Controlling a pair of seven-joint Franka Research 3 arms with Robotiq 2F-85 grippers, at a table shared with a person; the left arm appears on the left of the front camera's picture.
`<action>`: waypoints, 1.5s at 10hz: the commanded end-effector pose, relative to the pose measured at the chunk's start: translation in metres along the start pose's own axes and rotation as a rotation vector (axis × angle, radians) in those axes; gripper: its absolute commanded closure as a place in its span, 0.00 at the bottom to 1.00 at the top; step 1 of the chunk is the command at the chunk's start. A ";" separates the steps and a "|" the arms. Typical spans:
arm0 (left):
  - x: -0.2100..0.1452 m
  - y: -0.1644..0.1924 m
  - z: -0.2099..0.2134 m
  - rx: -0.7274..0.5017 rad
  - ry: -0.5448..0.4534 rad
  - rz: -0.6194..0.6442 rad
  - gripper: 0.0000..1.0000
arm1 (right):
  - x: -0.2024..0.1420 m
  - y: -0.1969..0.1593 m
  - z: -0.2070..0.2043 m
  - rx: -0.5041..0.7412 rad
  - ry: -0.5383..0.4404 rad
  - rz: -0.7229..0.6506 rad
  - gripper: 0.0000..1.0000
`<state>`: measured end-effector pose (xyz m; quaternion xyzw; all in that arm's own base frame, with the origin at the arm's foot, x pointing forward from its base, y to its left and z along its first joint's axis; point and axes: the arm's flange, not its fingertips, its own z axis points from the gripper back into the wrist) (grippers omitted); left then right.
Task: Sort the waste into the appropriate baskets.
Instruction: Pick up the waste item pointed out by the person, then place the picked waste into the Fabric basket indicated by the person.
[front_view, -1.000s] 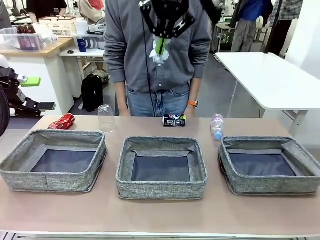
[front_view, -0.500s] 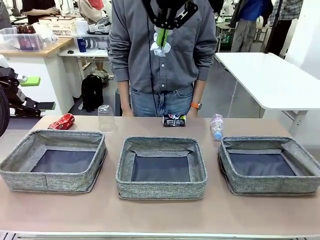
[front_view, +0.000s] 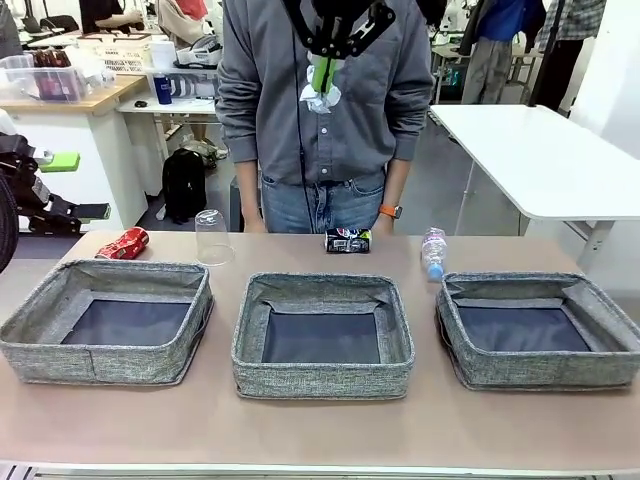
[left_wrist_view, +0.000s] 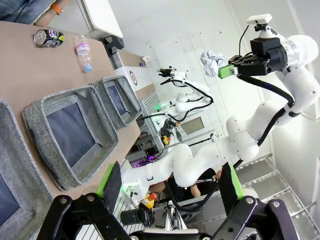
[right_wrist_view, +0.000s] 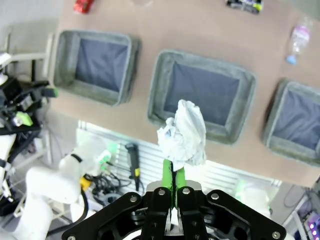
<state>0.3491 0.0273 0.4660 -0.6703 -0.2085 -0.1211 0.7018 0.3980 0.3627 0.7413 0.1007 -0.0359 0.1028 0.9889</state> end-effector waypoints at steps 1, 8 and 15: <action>0.001 -0.001 -0.002 -0.019 -0.007 -0.019 0.00 | -0.003 0.001 -0.001 0.007 -0.004 -0.002 1.00; 0.001 -0.001 -0.002 -0.019 -0.007 -0.019 0.00 | -0.003 0.001 -0.001 0.007 -0.004 -0.002 1.00; 0.001 -0.001 -0.002 -0.019 -0.007 -0.019 0.00 | -0.003 0.001 -0.001 0.007 -0.004 -0.002 1.00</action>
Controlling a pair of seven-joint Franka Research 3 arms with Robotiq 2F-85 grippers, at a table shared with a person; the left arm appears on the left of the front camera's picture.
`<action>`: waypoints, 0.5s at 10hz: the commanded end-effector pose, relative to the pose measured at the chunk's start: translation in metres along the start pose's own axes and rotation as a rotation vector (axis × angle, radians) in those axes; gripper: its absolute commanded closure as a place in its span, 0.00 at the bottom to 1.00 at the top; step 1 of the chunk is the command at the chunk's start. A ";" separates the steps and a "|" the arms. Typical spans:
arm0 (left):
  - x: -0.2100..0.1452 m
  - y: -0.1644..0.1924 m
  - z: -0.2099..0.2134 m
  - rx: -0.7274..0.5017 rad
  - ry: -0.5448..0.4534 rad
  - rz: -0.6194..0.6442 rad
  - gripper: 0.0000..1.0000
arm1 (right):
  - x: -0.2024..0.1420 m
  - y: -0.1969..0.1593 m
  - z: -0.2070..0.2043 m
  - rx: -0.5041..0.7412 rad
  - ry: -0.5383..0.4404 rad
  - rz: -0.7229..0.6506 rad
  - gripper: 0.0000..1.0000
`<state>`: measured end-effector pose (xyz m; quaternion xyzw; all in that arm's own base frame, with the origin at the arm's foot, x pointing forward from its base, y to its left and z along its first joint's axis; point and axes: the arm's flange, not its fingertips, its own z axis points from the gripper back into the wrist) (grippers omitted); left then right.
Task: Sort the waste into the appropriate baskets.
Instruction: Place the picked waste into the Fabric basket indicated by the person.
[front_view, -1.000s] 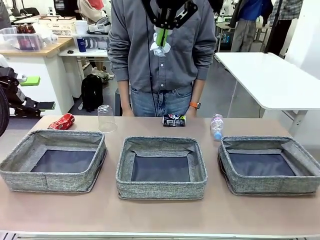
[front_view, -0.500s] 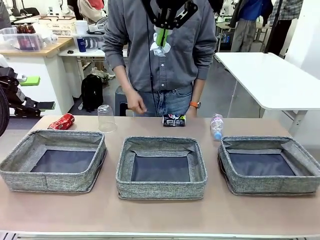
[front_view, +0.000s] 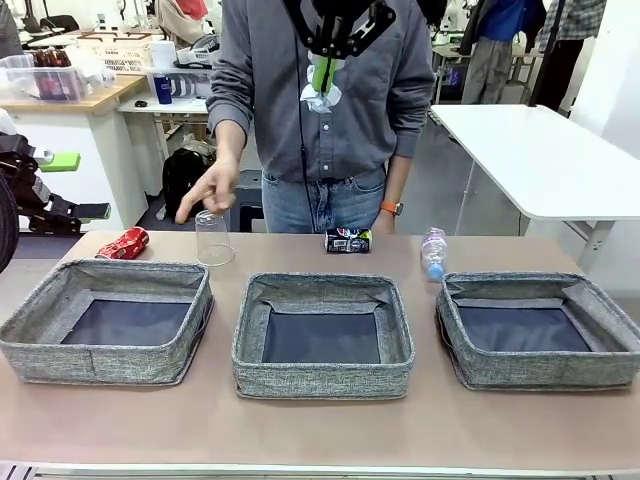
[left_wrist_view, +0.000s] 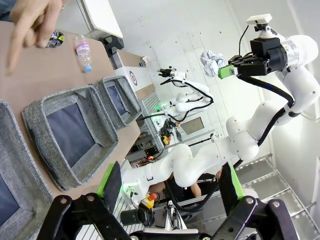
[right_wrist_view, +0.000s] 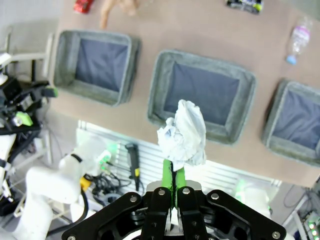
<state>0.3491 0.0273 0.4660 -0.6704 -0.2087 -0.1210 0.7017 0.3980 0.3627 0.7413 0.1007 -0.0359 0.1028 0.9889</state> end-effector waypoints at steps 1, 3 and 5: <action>0.001 -0.001 -0.002 -0.019 -0.007 -0.019 0.00 | -0.003 0.001 -0.001 0.007 -0.004 -0.002 1.00; 0.001 -0.001 -0.002 -0.019 -0.007 -0.019 0.00 | -0.003 0.001 -0.001 0.007 -0.004 -0.002 1.00; 0.001 -0.001 -0.002 -0.019 -0.007 -0.019 0.00 | -0.003 0.001 -0.001 0.007 -0.004 -0.002 1.00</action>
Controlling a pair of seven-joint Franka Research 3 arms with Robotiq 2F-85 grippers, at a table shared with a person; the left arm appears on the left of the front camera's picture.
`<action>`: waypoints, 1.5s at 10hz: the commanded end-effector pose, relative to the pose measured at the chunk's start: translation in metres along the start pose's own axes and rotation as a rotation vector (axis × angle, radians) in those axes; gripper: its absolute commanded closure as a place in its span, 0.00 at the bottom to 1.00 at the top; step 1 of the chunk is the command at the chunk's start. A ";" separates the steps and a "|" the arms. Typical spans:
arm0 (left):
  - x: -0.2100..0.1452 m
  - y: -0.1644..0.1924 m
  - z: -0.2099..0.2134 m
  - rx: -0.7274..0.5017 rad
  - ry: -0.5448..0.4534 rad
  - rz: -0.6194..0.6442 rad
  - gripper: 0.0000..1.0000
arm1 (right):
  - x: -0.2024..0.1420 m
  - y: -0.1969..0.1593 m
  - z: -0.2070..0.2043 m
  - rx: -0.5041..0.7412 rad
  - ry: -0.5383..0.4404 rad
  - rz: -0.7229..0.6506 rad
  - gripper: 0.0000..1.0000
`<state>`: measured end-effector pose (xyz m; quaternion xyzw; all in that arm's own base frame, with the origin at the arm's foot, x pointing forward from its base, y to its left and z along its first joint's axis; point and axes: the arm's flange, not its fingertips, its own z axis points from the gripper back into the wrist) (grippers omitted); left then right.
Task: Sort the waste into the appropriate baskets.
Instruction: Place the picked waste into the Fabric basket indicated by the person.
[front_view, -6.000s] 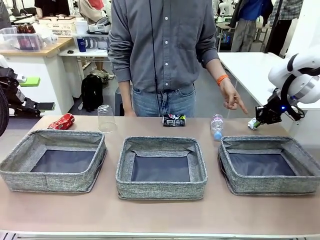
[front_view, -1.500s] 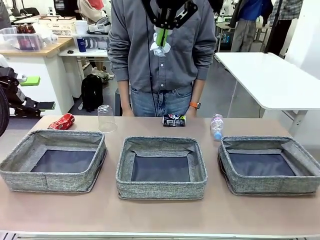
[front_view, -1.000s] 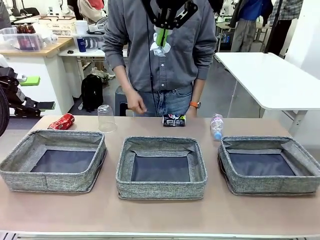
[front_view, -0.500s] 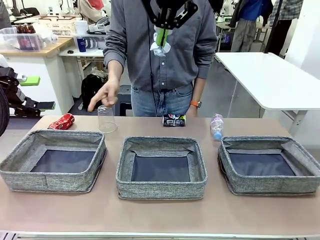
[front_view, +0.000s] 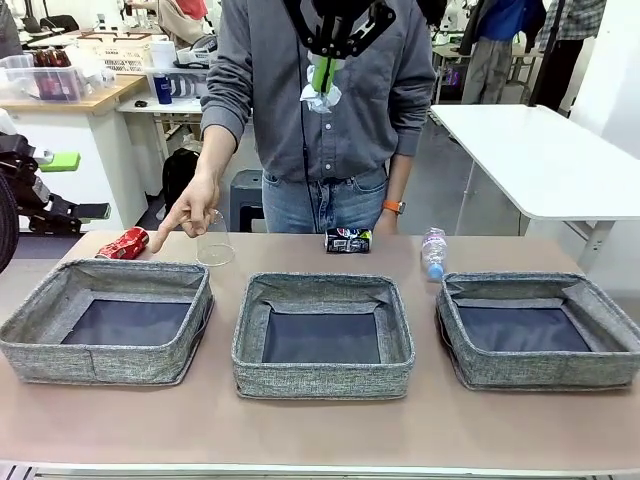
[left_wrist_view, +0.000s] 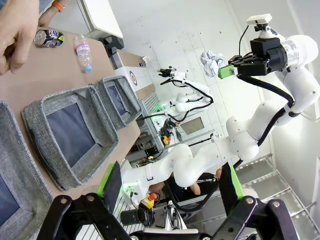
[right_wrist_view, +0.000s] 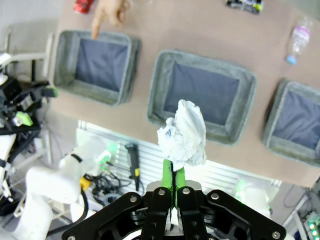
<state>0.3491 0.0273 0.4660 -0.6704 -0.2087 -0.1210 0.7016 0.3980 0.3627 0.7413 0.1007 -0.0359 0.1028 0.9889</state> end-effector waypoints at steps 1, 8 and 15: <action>0.001 -0.001 -0.002 -0.019 -0.007 -0.018 0.00 | -0.003 0.001 -0.001 0.007 -0.004 -0.002 1.00; -0.013 -0.004 0.077 0.314 0.049 0.028 0.00 | 0.044 0.059 -0.118 0.149 0.214 0.446 1.00; -0.058 -0.011 0.170 0.500 -0.011 0.103 0.00 | 0.059 0.170 -0.316 0.327 0.236 1.015 1.00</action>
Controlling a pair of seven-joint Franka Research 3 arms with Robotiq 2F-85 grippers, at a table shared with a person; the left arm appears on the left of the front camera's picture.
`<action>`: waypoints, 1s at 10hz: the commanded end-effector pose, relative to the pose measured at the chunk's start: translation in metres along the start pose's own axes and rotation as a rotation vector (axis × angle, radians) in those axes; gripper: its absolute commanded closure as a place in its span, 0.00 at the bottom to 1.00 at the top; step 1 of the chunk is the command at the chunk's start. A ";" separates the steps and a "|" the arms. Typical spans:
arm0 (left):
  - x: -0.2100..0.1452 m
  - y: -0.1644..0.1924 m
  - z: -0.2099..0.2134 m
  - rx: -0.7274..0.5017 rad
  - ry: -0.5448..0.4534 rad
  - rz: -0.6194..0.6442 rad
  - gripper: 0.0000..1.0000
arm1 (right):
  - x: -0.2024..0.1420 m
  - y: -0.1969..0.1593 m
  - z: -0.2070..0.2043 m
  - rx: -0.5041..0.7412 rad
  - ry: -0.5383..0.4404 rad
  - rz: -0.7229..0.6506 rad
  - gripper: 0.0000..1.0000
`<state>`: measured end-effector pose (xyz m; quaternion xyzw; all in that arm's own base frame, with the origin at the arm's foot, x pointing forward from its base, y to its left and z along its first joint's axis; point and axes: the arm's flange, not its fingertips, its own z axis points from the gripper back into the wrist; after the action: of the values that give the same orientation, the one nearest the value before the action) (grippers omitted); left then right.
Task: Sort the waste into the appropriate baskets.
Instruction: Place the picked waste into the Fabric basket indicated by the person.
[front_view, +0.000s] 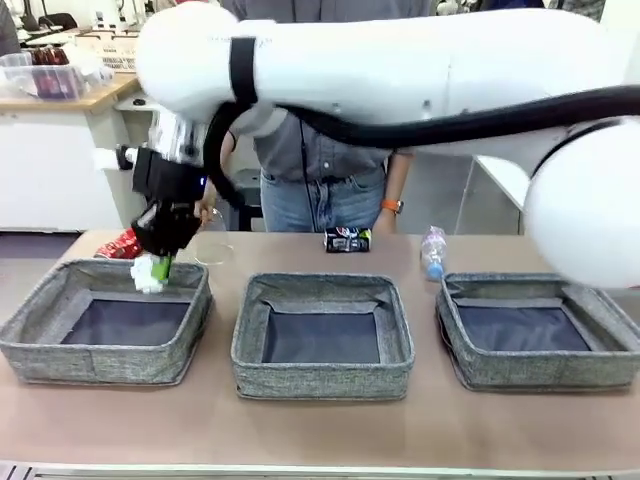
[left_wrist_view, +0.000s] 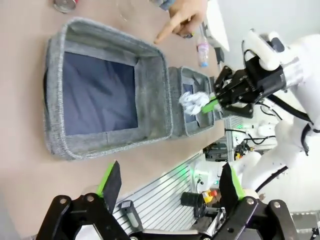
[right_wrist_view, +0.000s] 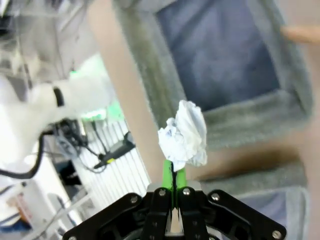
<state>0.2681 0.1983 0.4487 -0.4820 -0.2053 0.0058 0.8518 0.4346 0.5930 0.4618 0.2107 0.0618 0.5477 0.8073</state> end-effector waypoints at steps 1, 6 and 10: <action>0.001 -0.007 -0.007 -0.023 0.036 -0.049 0.00 | 0.015 0.005 -0.004 -0.005 -0.030 0.100 1.00; 0.001 -0.007 -0.007 -0.023 0.036 -0.049 0.00 | 0.017 -0.002 -0.008 -0.056 -0.065 0.067 1.00; 0.001 -0.007 -0.007 -0.023 0.036 -0.049 0.00 | 0.017 -0.009 -0.007 -0.046 -0.092 0.050 0.19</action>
<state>0.2742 0.1874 0.4517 -0.4867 -0.2013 -0.0177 0.8499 0.4419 0.6050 0.4517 0.2156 0.0192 0.5659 0.7956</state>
